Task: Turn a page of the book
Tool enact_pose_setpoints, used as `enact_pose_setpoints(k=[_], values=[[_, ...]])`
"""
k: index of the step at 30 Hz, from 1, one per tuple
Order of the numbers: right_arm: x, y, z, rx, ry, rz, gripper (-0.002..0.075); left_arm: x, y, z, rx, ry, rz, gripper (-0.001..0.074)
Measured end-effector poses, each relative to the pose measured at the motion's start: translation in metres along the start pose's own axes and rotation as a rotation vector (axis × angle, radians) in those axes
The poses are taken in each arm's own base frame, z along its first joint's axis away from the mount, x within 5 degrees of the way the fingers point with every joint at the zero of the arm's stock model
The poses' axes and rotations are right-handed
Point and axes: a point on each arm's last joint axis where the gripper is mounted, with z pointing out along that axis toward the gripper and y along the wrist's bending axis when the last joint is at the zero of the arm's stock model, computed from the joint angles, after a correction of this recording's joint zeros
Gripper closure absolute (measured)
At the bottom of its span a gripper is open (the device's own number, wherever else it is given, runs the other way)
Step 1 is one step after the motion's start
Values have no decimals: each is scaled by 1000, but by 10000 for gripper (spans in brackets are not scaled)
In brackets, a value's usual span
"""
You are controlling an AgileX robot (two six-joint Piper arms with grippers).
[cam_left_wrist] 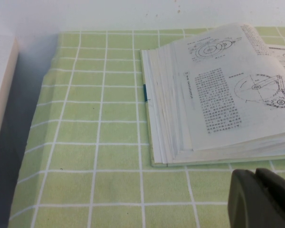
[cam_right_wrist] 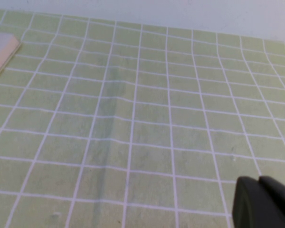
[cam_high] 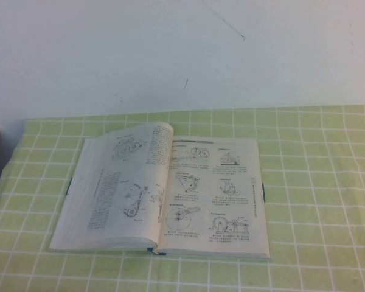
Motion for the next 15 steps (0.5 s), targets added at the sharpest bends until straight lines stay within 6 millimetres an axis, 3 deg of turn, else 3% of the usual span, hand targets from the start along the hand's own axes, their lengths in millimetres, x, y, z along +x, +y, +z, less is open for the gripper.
enact_pose_setpoints(k=[10, 15], values=[[-1, 0, 0, 0, -14, 0, 729, -1, 0, 0, 0, -9, 0, 738], [-12, 0, 0, 5, -164, 0, 729, -11, 0, 0, 0, -131, -6, 738]])
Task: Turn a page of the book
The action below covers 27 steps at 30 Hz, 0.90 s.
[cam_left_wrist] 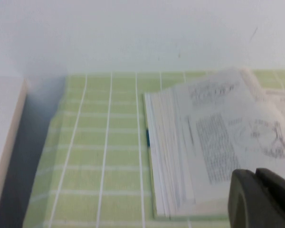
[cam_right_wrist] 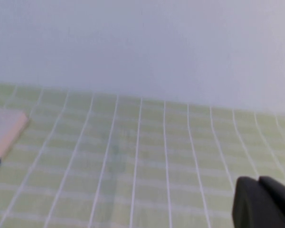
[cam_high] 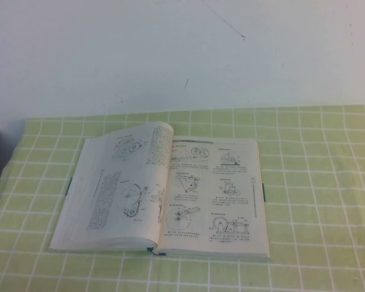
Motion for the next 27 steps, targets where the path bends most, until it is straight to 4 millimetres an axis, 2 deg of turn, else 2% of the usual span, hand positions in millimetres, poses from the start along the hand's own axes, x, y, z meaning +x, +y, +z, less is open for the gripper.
enact_pose_setpoints(k=[7, 13, 19, 27], values=[[-32, -1, -6, 13, -362, 0, 729, -20, 0, -2, 0, -218, -11, 738], [-50, -2, -15, 21, -587, 0, 729, -32, 0, -6, 21, -354, -131, 738], [-57, -2, -20, 24, -673, 0, 729, -35, 0, -7, 33, -397, -183, 738], [-58, -3, -21, 26, -695, 13, 729, -42, 0, -10, 48, -484, -216, 739]])
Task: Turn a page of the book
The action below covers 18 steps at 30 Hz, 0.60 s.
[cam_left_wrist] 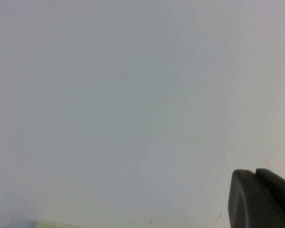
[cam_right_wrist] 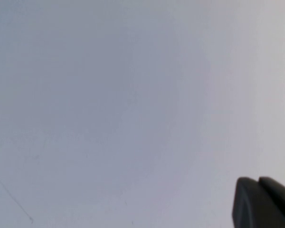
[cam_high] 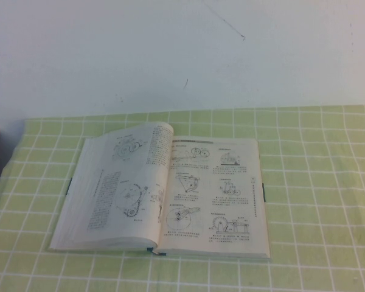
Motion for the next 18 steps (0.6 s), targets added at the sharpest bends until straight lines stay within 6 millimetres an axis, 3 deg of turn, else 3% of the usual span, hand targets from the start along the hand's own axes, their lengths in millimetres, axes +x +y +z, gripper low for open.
enact_pose_setpoints(k=[4, 9, 14, 18], values=[[-3, -2, 4, 1, 103, 3, 729, -12, -7, 2, -2, 66, -1, 739], [-32, -8, 10, 8, 402, 17, 729, -36, -19, 15, -21, 207, 14, 739], [-43, -9, 24, -39, 739, 36, 729, -50, -28, 45, -76, 476, 53, 739], [-42, 2, 42, -196, 927, 60, 729, -47, -34, 79, -60, 709, 141, 739]])
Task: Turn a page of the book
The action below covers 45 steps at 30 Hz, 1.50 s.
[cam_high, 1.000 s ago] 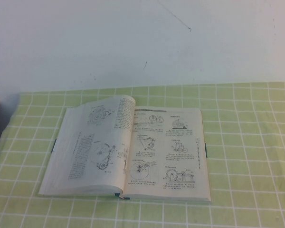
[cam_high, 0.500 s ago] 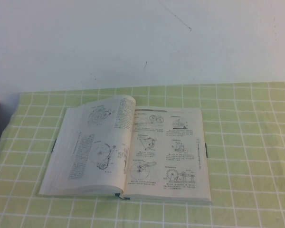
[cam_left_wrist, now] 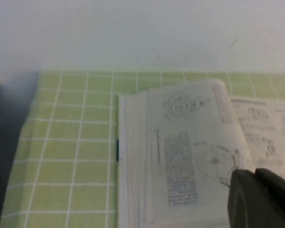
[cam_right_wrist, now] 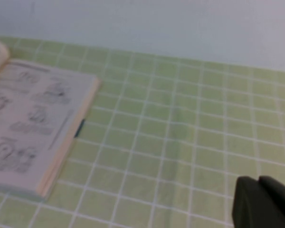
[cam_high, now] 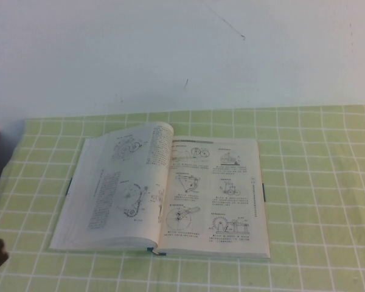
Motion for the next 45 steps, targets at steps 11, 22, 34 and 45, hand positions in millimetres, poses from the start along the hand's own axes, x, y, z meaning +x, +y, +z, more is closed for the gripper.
enact_pose_setpoints(k=[11, 22, 34, 45], values=[[-18, 15, 76, -362, 202, -126, 729, -28, -24, 102, 287, 303, 25, 739], [-38, 27, 171, -600, 295, -113, 729, -4, -21, 198, 385, 440, -75, 739], [-23, 94, 266, -697, 430, -204, 580, 32, -7, 237, 329, 521, -94, 739], [5, 109, 325, -639, 580, -13, 325, 45, -15, 251, 263, 509, 32, 739]])
